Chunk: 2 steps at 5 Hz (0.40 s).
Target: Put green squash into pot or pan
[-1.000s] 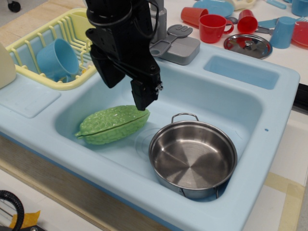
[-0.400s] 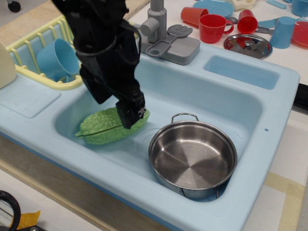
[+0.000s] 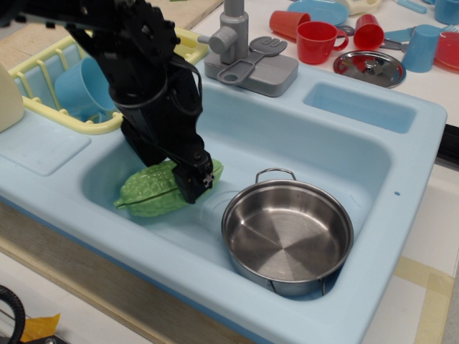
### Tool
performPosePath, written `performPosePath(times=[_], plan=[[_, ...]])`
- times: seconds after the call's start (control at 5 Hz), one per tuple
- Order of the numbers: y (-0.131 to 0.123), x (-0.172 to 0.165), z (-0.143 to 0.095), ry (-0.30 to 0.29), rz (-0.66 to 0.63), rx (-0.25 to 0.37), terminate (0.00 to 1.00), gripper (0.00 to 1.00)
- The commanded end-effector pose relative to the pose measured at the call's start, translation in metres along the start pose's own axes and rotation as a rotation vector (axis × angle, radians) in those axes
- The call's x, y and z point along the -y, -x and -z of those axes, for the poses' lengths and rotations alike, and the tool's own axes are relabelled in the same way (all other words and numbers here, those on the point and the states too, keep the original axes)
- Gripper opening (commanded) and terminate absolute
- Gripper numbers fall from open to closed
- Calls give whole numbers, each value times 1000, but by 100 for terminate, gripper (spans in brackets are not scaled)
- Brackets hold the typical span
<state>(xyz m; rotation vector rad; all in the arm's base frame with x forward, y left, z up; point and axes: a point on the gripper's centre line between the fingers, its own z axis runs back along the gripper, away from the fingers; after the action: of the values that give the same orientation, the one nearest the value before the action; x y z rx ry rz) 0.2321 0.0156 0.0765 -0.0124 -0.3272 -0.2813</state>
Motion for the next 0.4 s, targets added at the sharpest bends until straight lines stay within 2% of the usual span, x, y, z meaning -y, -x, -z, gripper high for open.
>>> performPosePath(times=[0.0, 0.2], plan=[[5, -4, 17, 12, -66, 6, 0, 100], [1, -2, 16, 1, -57, 14, 0, 0]])
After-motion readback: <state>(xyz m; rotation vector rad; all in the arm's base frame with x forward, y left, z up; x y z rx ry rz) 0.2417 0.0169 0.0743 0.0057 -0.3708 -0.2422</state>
